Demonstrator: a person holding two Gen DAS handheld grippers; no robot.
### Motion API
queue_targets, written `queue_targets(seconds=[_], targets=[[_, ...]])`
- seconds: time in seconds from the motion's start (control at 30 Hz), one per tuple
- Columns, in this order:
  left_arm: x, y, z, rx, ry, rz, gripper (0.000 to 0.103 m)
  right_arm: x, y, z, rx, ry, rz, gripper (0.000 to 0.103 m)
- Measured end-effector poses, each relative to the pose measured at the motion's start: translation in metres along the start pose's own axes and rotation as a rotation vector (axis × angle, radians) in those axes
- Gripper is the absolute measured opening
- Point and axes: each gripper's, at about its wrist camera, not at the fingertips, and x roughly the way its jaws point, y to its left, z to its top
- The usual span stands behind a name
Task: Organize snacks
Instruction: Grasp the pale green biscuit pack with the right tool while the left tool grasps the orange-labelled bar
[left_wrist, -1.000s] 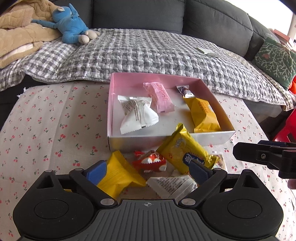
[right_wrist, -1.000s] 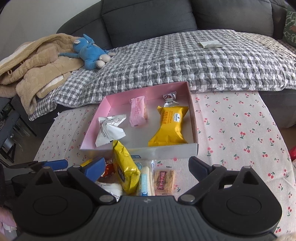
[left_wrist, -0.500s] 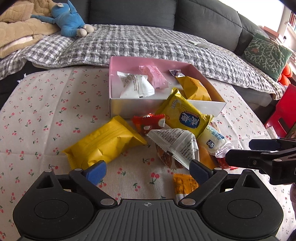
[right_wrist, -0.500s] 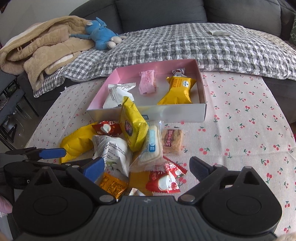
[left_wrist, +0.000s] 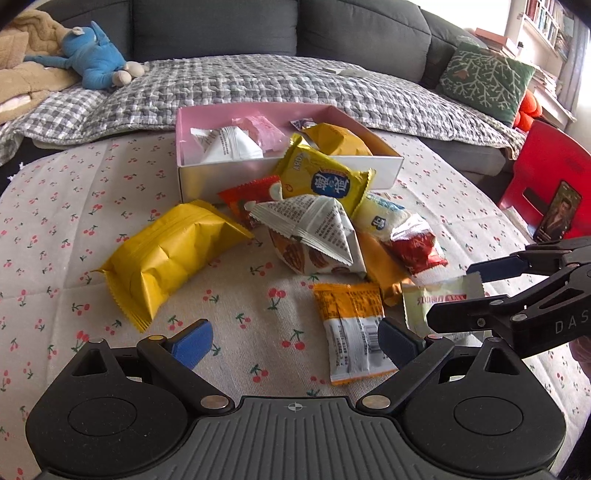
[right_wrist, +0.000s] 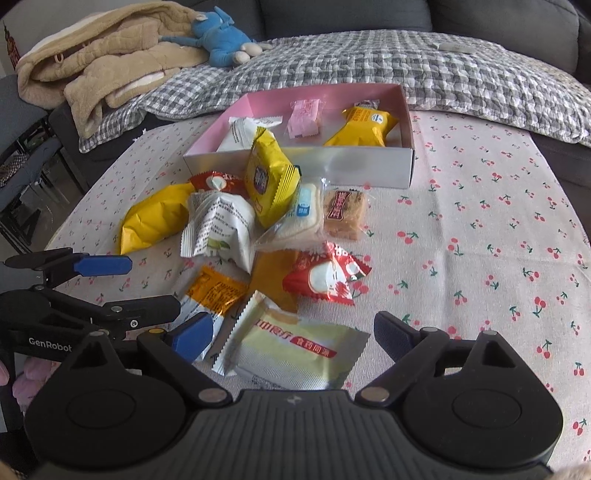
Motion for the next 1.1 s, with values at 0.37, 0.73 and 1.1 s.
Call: queue_targets(seconds=[0.37, 0.73, 1.1], targets=[[0.011, -0.014, -0.015, 0.067, 0.012, -0.035, 0.094, 0.001, 0.004, -0.017, -0.118, 0.017, -0.007, 0.081], [0.012, -0.03, -0.005, 0.082, -0.007, -0.093, 0.087, -0.016, 0.003, -0.011, -0.315, 0.025, -0.013, 0.081], [0.016, -0.034, -0.003, 0.145, -0.012, 0.02, 0.044, 0.003, 0.029, -0.018, -0.495, 0.039, -0.062, 0.079]])
